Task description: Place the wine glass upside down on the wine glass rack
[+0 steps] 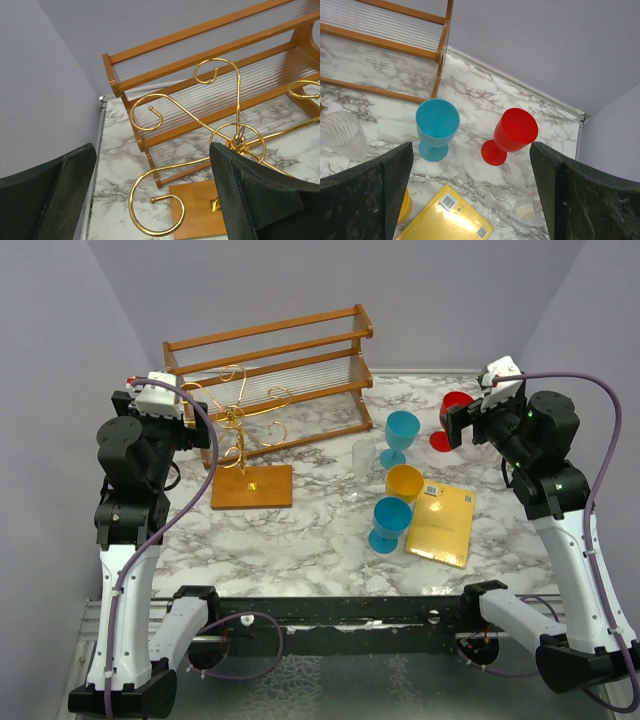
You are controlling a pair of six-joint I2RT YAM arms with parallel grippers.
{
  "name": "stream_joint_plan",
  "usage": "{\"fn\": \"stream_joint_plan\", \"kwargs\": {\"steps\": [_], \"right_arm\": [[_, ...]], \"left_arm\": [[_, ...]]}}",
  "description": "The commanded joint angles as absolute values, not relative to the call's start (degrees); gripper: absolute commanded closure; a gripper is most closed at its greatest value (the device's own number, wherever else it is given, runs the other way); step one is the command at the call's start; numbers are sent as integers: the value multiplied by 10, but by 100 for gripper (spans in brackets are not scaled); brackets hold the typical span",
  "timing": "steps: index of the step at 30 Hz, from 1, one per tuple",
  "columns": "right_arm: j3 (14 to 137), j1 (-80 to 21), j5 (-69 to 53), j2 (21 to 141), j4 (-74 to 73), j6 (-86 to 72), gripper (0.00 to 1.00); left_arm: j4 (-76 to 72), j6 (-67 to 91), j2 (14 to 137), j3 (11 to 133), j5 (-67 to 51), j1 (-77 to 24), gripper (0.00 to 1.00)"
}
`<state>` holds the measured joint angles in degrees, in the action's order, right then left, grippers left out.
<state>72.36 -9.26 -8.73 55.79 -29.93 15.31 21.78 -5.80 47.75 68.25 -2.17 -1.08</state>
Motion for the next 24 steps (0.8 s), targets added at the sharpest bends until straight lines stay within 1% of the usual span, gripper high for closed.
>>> {"fn": "stream_joint_plan", "kwargs": {"steps": [1,12,15,19,24], "right_arm": [[728,-88,-103,560,-299,154,0],[733,-89,-109,569,-304,158,0],[747,-88,-131,579,-320,176,0],[779,-90,-183,614,-353,199,0],[798,-98,-198,669,-380,220,0]], "left_arm": [[215,-55,477,704,-38,-7,1],[221,-49,488,727,-59,-7,1],[221,-49,496,737,-67,-7,1],[228,-57,517,760,-100,-7,4],[244,-75,553,811,-131,-7,4]]}}
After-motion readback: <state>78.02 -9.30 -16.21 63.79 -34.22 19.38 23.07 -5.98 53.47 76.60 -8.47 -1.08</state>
